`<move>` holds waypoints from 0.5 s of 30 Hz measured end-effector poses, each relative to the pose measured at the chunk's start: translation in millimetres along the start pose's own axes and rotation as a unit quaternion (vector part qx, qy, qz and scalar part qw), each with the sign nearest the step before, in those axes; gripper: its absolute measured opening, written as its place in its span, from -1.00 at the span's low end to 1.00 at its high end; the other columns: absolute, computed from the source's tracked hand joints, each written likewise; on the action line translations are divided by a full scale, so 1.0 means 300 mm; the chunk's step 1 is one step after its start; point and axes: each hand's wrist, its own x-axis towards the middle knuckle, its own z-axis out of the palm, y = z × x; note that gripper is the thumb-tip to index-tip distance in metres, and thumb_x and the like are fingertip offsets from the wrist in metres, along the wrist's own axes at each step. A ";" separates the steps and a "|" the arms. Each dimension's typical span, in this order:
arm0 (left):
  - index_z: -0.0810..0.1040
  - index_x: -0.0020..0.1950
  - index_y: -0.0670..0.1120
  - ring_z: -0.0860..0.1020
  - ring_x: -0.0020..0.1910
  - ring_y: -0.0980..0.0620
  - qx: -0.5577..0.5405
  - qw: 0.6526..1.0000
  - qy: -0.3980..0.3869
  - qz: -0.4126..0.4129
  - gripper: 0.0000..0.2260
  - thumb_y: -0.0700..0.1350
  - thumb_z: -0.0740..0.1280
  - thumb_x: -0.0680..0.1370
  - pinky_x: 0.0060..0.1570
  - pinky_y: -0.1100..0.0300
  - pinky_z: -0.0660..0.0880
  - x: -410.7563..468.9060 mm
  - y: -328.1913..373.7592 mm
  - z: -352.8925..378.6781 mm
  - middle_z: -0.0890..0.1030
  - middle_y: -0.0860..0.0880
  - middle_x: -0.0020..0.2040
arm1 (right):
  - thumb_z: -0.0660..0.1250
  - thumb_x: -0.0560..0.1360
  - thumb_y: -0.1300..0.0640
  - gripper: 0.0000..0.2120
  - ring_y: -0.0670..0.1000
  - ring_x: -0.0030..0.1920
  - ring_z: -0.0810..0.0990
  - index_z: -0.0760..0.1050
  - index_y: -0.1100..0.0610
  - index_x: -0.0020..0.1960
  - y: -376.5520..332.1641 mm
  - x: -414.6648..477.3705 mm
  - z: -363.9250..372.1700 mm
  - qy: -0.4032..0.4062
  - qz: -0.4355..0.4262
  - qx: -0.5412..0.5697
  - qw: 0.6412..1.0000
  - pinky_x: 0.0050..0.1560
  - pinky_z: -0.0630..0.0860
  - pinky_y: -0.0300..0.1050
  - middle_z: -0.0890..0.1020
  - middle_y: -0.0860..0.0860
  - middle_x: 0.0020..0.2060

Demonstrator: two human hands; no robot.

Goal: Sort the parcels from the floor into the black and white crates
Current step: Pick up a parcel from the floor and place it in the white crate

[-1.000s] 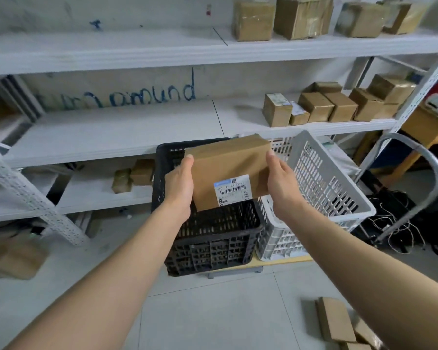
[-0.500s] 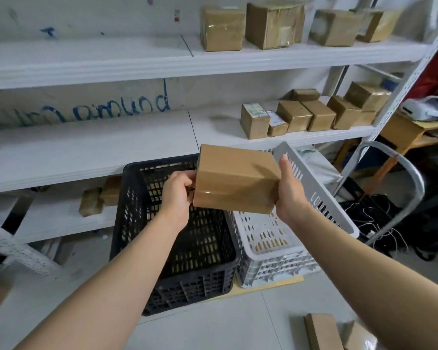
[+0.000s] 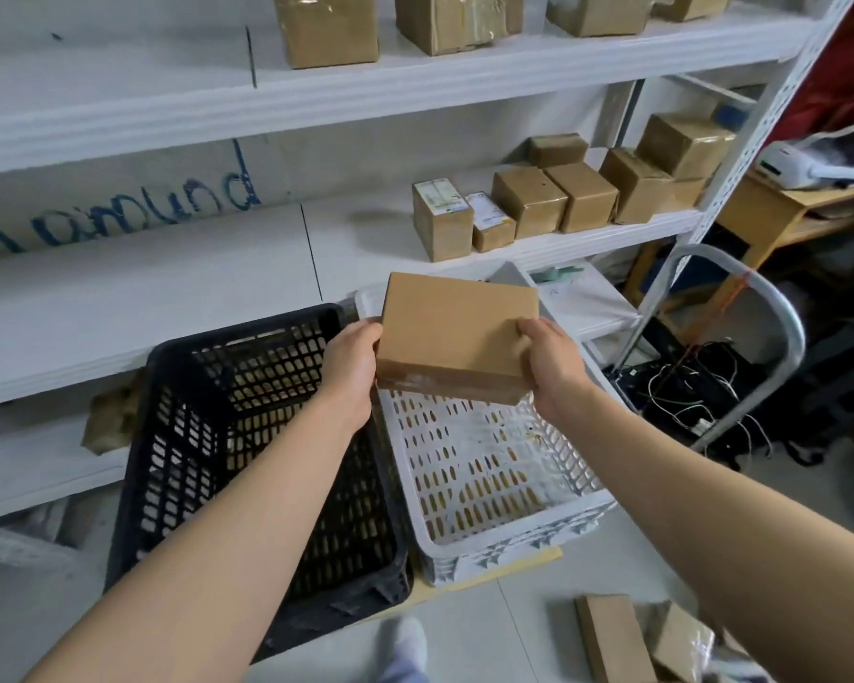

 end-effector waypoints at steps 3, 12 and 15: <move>0.54 -0.05 0.01 0.59 -0.07 0.05 0.017 0.999 0.003 -0.027 -0.88 -0.16 0.23 0.58 -0.11 0.12 0.56 0.092 -0.027 0.044 0.62 -0.05 -0.04 | 0.22 0.53 0.04 -0.73 0.02 -0.03 0.54 0.48 0.06 0.20 -0.003 0.079 0.003 0.022 0.002 -0.022 1.000 -0.11 0.52 -0.07 0.57 0.04 0.02; 0.48 0.27 -0.02 0.51 0.12 -0.05 0.060 0.990 -0.031 -0.123 -0.71 -0.25 0.16 0.60 0.25 -0.08 0.42 0.404 -0.098 0.110 0.54 -0.10 0.23 | 0.21 0.57 0.02 -0.69 -0.03 -0.07 0.51 0.40 0.06 0.28 0.064 0.357 0.086 0.057 0.041 -0.075 0.995 -0.07 0.46 -0.11 0.54 0.00 0.03; 0.36 0.43 0.01 0.37 0.33 -0.15 0.102 0.979 -0.051 -0.171 -0.59 -0.27 0.11 0.61 0.33 -0.19 0.29 0.508 -0.120 0.131 0.39 -0.11 0.40 | 0.21 0.55 -0.04 -0.43 0.14 0.28 0.42 0.14 0.02 0.51 0.115 0.454 0.121 0.071 0.079 -0.092 0.990 0.27 0.41 0.12 0.38 0.08 0.37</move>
